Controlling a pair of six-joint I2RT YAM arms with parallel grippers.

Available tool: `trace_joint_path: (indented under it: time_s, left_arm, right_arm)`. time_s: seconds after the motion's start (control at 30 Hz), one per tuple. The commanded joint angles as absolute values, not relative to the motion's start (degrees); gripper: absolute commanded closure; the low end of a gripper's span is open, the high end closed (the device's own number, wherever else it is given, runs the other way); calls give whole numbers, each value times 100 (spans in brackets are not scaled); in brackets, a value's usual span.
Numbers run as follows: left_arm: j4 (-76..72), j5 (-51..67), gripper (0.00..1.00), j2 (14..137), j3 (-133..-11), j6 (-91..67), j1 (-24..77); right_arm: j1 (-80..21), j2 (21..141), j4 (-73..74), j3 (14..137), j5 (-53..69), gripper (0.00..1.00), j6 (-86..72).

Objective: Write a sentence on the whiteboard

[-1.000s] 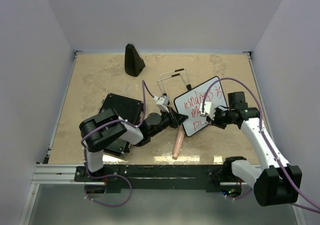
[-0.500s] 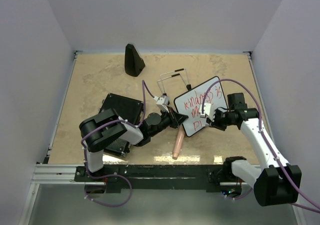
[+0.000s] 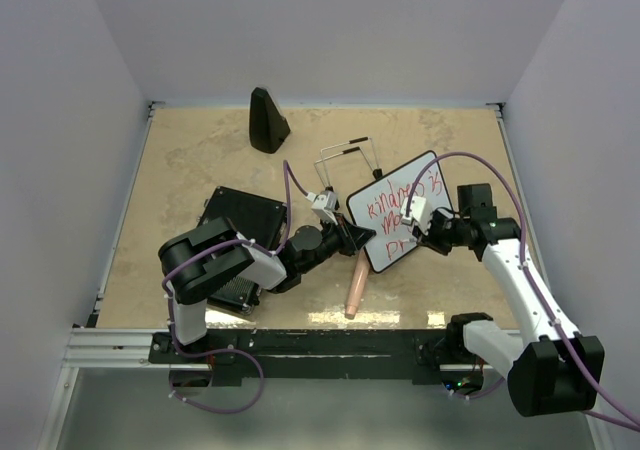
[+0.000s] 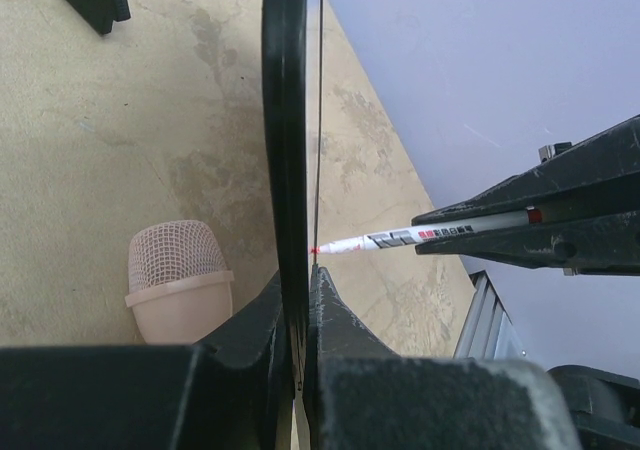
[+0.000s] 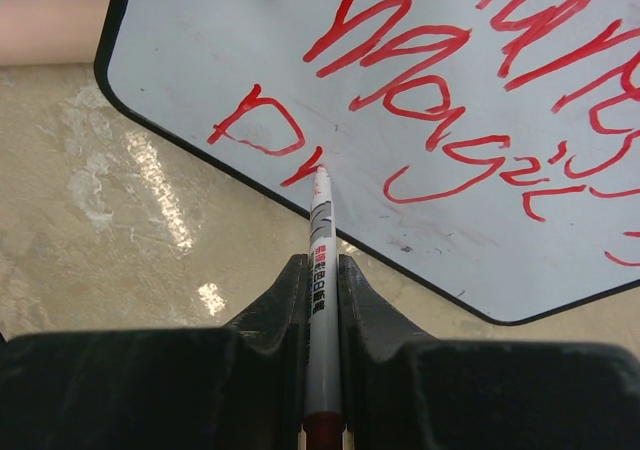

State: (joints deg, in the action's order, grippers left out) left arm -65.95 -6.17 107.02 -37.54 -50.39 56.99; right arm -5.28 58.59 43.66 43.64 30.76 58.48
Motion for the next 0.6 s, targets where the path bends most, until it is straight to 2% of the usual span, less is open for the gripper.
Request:
trace_joint_path:
  time_s: [0.0,0.57]
  left_arm:
    - [-7339,-475,100,10564,-3727,-5071,5722]
    - [-7356,-501,100,10582,-3683,-5089,5704]
  right_arm:
    - [-527,5757,3814,4535,2971,100,5581]
    - [-492,5774,4658,4562,3032,100,6170]
